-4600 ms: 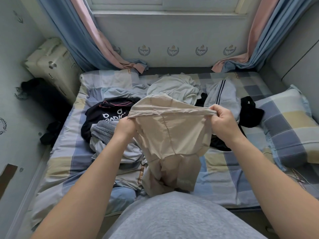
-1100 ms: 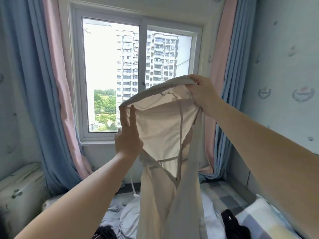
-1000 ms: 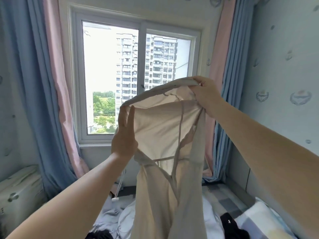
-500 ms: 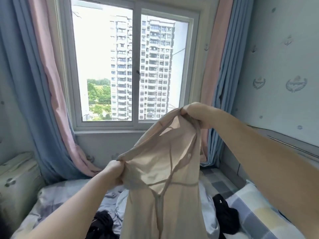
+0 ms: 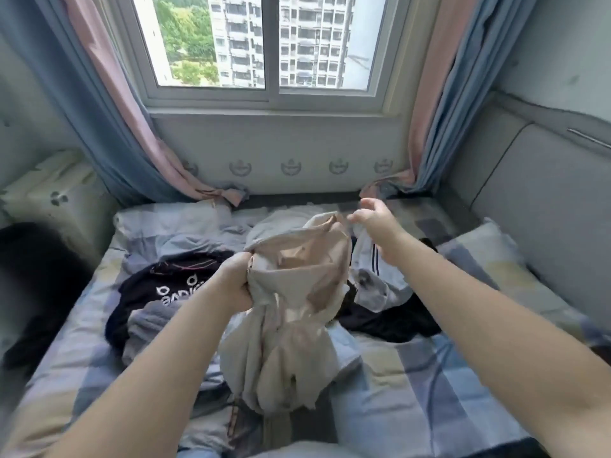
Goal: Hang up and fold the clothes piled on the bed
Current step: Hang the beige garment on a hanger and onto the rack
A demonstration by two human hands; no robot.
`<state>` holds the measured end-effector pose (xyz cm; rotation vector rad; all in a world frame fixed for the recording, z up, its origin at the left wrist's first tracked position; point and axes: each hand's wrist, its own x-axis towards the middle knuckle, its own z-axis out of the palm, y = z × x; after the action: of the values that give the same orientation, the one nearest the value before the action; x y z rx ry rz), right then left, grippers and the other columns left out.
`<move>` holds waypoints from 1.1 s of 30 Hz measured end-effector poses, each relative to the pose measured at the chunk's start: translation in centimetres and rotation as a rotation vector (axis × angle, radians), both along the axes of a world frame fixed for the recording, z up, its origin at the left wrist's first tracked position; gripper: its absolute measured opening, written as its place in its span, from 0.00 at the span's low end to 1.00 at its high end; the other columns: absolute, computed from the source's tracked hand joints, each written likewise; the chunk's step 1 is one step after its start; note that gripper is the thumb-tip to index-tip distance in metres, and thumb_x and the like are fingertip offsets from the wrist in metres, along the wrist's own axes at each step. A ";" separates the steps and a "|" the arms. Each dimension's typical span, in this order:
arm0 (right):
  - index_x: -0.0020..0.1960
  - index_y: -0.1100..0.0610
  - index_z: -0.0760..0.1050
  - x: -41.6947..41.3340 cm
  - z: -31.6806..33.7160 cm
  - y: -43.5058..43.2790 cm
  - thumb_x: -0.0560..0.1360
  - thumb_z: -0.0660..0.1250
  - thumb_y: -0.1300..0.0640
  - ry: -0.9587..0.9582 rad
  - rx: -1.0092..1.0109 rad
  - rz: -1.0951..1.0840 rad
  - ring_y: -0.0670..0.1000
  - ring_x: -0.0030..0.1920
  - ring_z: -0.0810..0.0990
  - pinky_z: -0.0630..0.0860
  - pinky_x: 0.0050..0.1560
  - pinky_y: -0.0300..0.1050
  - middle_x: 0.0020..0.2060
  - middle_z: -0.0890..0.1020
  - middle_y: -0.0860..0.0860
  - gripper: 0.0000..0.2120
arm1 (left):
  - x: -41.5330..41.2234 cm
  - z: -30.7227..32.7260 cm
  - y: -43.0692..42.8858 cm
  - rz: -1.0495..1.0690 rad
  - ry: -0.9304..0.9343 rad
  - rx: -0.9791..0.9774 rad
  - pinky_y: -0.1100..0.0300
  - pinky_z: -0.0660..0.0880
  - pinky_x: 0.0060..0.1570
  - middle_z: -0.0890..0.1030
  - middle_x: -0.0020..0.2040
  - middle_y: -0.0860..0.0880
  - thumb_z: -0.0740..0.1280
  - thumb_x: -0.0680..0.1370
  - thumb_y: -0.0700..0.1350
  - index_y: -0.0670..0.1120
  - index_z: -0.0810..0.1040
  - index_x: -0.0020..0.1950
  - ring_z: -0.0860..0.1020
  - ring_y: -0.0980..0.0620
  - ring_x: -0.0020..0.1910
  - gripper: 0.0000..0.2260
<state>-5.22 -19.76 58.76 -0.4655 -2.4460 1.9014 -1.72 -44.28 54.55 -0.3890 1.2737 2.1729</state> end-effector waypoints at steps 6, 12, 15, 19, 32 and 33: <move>0.60 0.54 0.69 9.1 -13.3 -4.2 0.75 0.70 0.38 -0.385 -0.117 -0.043 0.49 0.51 0.78 0.80 0.53 0.53 0.58 0.76 0.51 0.24 | 2.6 -2.7 -0.8 0.341 -0.209 0.272 0.68 0.73 0.39 0.69 0.33 0.51 0.51 0.79 0.33 0.46 0.71 0.35 0.70 0.57 0.34 0.17; 0.55 0.54 0.71 12.3 -17.0 -6.8 0.70 0.70 0.30 -0.874 -0.376 0.136 0.61 0.54 0.84 0.82 0.39 0.53 0.56 0.78 0.56 0.30 | 5.8 -2.8 -0.1 0.250 -0.147 0.119 0.65 0.73 0.20 0.73 0.21 0.48 0.50 0.85 0.39 0.42 0.74 0.26 0.74 0.53 0.18 0.29; 0.58 0.59 0.74 12.4 -17.9 -7.0 0.69 0.68 0.27 -0.889 -0.542 0.097 0.60 0.50 0.85 0.82 0.48 0.53 0.56 0.82 0.57 0.36 | 6.3 -3.3 0.7 0.255 -0.201 0.155 0.64 0.76 0.31 0.71 0.29 0.50 0.50 0.84 0.38 0.45 0.70 0.30 0.72 0.56 0.25 0.23; 0.57 0.57 0.79 11.9 -17.9 -6.4 0.62 0.67 0.21 -0.855 -0.420 0.022 0.54 0.48 0.84 0.81 0.44 0.47 0.52 0.84 0.54 0.43 | 7.0 -3.9 1.4 0.195 -0.301 0.108 0.55 0.80 0.34 0.71 0.36 0.45 0.54 0.83 0.39 0.44 0.68 0.39 0.77 0.50 0.34 0.13; 0.65 0.63 0.74 12.8 -18.6 -3.4 0.74 0.73 0.57 -0.829 -0.210 0.159 0.57 0.42 0.84 0.84 0.46 0.56 0.57 0.80 0.60 0.22 | 7.5 -5.9 3.9 0.044 -0.366 0.016 0.58 0.69 0.42 0.66 0.37 0.48 0.57 0.83 0.42 0.46 0.69 0.40 0.67 0.52 0.36 0.12; 0.69 0.63 0.69 12.8 -18.9 -3.4 0.75 0.71 0.60 -0.827 -0.154 0.139 0.56 0.41 0.84 0.85 0.43 0.55 0.56 0.80 0.61 0.24 | 7.5 -6.0 4.1 0.042 -0.362 0.013 0.59 0.71 0.40 0.67 0.37 0.48 0.57 0.84 0.42 0.46 0.69 0.40 0.68 0.53 0.35 0.12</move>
<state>7.62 -23.15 39.89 -1.3587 -2.8182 2.2956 5.80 -40.21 48.52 -0.7711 1.0564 2.0255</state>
